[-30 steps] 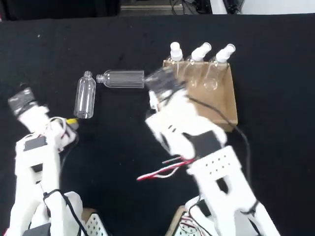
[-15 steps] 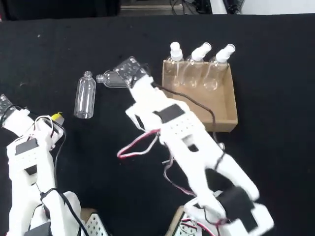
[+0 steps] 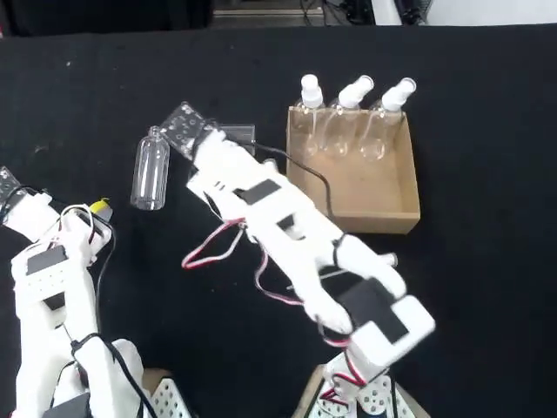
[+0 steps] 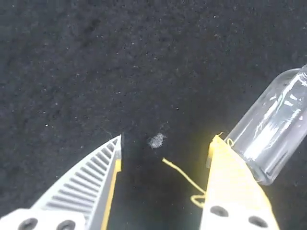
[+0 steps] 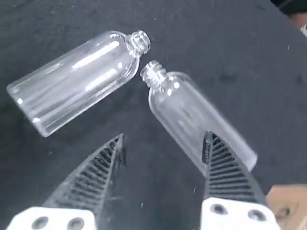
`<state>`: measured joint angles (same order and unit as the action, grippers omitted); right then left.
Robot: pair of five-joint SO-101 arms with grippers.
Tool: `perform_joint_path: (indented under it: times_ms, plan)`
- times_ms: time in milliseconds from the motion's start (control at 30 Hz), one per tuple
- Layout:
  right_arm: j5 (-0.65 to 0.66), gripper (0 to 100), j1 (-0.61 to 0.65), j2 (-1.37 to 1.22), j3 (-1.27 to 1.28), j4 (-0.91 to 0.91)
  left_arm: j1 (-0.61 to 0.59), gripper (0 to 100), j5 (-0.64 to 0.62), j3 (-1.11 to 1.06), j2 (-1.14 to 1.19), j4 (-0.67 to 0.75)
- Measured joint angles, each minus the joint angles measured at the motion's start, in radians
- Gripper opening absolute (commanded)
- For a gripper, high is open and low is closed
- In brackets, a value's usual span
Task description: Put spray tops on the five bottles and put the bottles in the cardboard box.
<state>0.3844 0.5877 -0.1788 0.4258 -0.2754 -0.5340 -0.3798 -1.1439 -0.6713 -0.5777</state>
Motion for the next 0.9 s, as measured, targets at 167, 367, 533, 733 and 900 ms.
perform_joint_path:
  times_ms: [167,367,533,733,900]
  plan:
    - [0.014,22.2,0.000,-0.117,-0.130,-0.035,-0.002,28,0.000,0.000,0.000,0.000]
    - [0.021,22.2,-0.002,-0.224,-0.262,-0.038,-0.043,28,-0.006,0.000,0.000,-0.023]
    - [0.023,22.2,-0.026,-0.304,-0.350,-0.041,-0.058,28,-0.006,0.000,0.000,-0.031]
    - [0.097,22.6,-0.038,-0.374,-0.417,-0.041,-0.138,28,-0.091,0.000,0.000,-0.034]
    - [0.121,22.7,-0.038,-0.407,-0.476,-0.101,-0.161,28,-0.120,0.000,0.000,-0.034]
